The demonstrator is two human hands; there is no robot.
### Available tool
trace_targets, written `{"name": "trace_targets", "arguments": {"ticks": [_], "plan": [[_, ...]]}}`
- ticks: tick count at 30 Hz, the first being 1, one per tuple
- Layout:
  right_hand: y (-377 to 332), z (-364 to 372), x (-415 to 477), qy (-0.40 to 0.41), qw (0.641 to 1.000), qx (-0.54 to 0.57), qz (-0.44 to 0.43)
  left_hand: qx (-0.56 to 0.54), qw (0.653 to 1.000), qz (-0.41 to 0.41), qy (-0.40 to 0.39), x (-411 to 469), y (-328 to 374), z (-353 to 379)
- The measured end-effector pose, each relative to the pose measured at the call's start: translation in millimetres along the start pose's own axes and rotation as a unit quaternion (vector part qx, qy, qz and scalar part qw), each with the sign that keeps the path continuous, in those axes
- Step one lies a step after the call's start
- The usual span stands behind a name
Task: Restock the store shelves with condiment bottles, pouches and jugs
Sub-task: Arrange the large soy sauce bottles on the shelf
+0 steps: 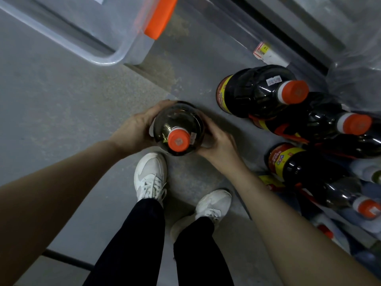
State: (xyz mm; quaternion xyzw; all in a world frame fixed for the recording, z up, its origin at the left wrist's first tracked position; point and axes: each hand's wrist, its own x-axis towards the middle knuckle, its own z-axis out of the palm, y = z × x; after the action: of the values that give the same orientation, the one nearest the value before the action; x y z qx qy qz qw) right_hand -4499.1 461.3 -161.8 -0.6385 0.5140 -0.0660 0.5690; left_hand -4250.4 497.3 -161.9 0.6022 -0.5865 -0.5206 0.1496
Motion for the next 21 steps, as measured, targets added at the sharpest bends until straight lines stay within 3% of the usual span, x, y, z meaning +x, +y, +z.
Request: {"name": "trace_targets", "arguments": {"ticks": [7,14,21], "plan": [[-23.8,-0.7,28.6,0.080,0.992,0.089,0.041,-0.076,0.993,-0.089,0.007,20.1,2.9,-7.5],[-46.3,-14.5,54.0,0.124,0.988,0.013,0.091,-0.229,0.962,-0.135,0.059,33.4,17.3,-4.5],[-49.4,-20.1,29.6,0.113,0.983,-0.005,0.148,-0.309,0.928,-0.205,0.029,7.4,47.1,11.2]]}}
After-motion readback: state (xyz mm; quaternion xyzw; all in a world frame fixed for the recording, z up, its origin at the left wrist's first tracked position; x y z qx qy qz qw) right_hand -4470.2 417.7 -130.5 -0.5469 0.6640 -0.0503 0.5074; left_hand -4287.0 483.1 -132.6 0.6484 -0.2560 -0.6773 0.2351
